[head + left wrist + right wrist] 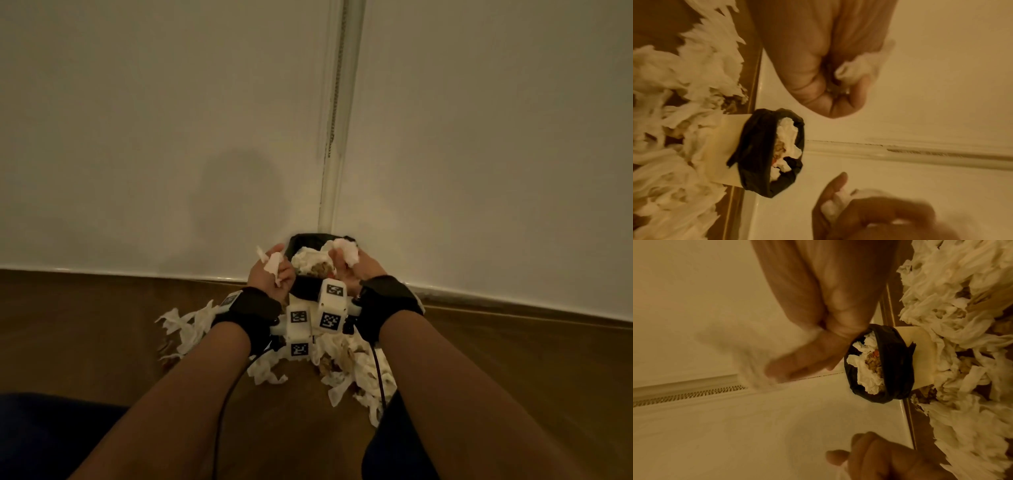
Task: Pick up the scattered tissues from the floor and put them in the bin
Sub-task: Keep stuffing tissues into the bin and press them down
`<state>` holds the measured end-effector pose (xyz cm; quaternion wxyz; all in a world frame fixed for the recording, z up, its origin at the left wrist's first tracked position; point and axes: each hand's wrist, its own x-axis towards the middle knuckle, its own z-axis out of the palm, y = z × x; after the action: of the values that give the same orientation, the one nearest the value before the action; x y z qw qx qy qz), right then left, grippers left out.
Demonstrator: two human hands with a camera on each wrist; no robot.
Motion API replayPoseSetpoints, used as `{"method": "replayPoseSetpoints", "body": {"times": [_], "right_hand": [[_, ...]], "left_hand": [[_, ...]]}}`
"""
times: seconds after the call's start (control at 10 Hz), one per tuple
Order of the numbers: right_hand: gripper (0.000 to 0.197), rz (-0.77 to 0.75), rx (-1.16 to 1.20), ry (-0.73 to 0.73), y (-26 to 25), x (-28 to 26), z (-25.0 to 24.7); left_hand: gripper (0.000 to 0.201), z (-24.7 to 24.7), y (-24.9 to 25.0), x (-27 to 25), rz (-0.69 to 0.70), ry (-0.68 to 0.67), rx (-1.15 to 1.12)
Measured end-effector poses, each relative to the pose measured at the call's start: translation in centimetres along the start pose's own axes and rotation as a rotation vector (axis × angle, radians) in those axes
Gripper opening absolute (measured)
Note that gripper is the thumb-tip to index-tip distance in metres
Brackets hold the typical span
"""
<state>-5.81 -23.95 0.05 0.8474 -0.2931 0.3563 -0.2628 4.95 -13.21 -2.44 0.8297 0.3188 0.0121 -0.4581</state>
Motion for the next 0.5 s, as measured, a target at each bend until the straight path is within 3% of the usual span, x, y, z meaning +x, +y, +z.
{"method": "replayPoseSetpoints", "body": {"times": [0.1, 0.2, 0.3, 0.4, 0.5], "right_hand": [[0.03, 0.028, 0.068, -0.027, -0.6, 0.1, -0.8], [0.027, -0.13, -0.017, 0.017, -0.7, -0.8, -1.4], [0.03, -0.132, 0.144, -0.087, -1.0, -1.0, -1.7], [0.022, -0.101, 0.207, -0.197, -1.6, -2.3, -1.1], [0.018, -0.131, 0.061, -0.197, -1.8, -2.5, -0.8]], "left_hand": [[0.028, 1.8, 0.2, -0.6, 0.033, -0.029, 0.052], [0.014, 3.4, 0.2, -1.5, 0.082, -0.024, 0.187], [0.04, 4.3, -0.2, -1.7, 0.1, 0.002, 0.29], [0.042, 4.7, -0.2, -2.1, 0.155, -0.04, 0.305], [0.027, 4.9, -0.3, -1.9, 0.2, -0.071, 0.328]]}}
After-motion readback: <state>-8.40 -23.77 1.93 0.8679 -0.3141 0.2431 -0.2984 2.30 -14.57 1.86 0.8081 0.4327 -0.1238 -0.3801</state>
